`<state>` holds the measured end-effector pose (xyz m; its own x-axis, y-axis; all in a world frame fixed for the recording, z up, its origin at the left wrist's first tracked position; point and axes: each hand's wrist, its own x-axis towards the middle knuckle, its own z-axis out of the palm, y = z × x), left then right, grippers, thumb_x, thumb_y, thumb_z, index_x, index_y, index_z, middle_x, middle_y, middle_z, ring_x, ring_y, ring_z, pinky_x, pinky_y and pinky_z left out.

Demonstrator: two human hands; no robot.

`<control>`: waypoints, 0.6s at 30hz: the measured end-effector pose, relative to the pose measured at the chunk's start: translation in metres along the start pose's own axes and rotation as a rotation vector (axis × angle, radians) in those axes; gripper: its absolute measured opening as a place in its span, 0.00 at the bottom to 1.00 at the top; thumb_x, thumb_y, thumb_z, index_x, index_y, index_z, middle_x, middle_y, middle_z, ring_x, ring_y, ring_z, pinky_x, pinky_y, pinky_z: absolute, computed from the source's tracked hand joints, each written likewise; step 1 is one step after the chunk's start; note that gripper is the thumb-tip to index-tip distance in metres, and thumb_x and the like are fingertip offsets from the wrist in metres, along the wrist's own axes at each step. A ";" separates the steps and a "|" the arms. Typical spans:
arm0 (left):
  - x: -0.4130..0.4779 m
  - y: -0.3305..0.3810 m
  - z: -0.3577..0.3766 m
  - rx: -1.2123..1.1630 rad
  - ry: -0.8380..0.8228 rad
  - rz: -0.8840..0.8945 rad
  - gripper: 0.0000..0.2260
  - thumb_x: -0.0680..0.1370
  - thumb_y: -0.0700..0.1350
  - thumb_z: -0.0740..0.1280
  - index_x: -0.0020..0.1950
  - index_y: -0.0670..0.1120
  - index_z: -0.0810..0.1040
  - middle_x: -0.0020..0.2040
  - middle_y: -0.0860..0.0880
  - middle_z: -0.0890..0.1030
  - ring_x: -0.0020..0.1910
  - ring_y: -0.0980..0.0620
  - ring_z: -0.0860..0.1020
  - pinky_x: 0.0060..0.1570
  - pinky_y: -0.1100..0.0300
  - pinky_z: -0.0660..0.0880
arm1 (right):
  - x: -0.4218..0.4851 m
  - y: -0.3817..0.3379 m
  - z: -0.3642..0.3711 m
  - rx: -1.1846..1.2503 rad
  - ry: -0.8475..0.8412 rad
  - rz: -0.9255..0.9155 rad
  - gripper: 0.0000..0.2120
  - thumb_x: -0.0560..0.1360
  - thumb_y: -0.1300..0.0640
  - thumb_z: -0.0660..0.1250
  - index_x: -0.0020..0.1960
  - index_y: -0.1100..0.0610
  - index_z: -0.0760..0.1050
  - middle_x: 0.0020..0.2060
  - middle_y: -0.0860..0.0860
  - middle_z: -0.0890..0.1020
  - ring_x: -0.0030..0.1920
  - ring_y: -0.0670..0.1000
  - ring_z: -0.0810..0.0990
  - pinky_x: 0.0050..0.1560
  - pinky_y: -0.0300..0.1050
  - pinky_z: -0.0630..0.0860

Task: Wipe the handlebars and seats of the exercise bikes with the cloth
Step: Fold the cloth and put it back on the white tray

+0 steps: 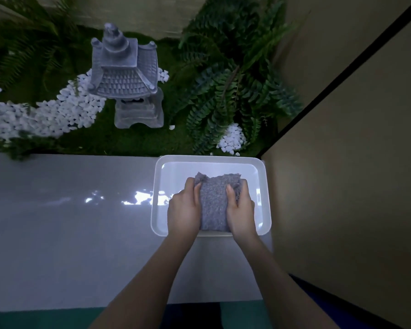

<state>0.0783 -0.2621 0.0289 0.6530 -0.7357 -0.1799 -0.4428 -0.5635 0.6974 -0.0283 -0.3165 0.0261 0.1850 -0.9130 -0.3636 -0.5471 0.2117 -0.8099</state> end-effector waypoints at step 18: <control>0.049 -0.069 0.083 0.326 -0.106 -0.024 0.17 0.82 0.51 0.56 0.69 0.46 0.64 0.56 0.43 0.77 0.49 0.40 0.78 0.41 0.49 0.72 | 0.076 0.082 0.040 -0.462 0.015 -0.069 0.23 0.79 0.49 0.60 0.71 0.55 0.60 0.60 0.57 0.74 0.60 0.59 0.73 0.55 0.52 0.71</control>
<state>0.0896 -0.2905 -0.0853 0.6054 -0.7463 -0.2765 -0.6125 -0.6587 0.4369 -0.0269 -0.3551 -0.0865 0.2240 -0.9250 -0.3070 -0.8408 -0.0241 -0.5408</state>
